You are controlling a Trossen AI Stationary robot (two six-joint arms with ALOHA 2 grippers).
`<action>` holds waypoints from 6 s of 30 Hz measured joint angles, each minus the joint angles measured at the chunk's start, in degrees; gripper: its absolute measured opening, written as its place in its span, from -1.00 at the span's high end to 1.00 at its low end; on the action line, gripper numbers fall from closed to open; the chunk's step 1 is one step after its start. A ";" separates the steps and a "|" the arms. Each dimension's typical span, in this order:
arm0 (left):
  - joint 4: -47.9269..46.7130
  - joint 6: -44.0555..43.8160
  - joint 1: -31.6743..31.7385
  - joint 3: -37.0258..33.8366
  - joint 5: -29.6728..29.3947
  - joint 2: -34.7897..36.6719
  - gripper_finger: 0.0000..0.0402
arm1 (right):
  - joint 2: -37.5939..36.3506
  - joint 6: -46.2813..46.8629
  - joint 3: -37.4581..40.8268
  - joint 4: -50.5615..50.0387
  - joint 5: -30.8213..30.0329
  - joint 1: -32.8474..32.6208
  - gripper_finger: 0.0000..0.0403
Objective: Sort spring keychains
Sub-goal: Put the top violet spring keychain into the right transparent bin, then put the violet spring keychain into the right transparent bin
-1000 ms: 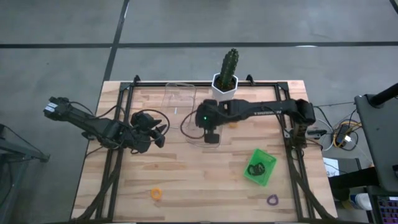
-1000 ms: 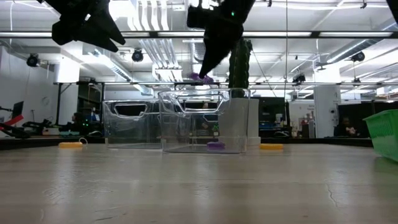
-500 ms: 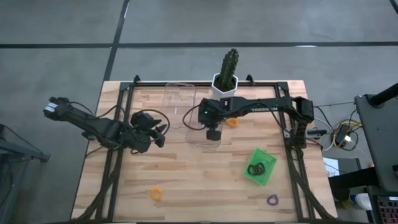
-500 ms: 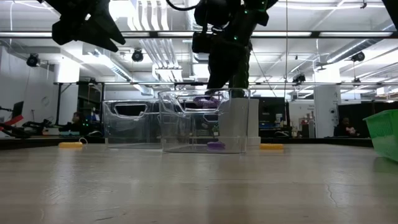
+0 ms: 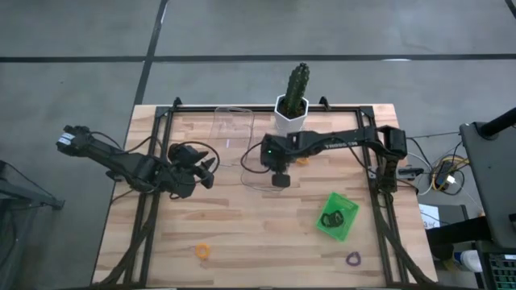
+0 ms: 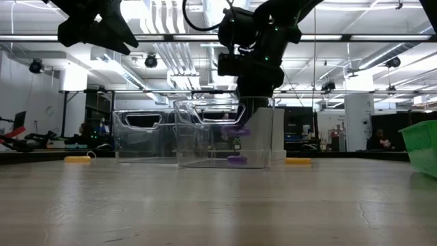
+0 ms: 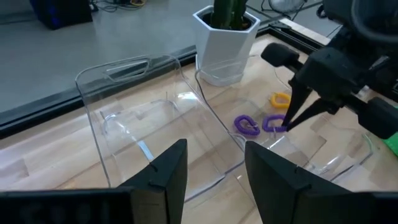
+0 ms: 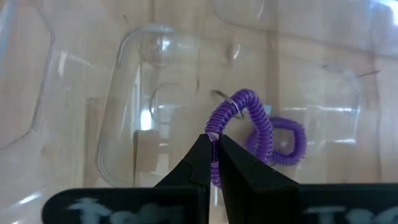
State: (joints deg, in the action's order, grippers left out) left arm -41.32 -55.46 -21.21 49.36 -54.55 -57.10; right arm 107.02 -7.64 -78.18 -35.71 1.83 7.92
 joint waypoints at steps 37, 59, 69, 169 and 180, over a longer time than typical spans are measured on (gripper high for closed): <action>0.16 1.10 0.00 0.00 -0.23 0.00 0.24 | -4.14 9.09 -12.49 -25.95 0.46 -7.29 0.43; 0.19 1.51 0.00 0.00 -0.21 0.00 0.24 | -9.53 64.99 -13.23 -41.84 4.30 -46.12 0.38; 0.17 1.51 0.01 0.00 -0.21 0.00 0.24 | -9.51 98.64 -8.10 -38.86 4.39 -59.55 0.36; 0.61 -0.24 0.00 0.00 6.28 0.02 0.24 | -2.49 114.42 10.38 -6.54 3.32 -68.93 0.94; 0.63 -0.24 0.00 0.00 6.30 0.02 0.24 | -2.56 113.50 1.08 -8.67 -9.86 -68.92 0.94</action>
State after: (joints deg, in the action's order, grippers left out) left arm -40.69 -55.70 -21.21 49.36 -48.25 -57.08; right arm 104.47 105.86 -77.10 -44.38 -8.03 -61.01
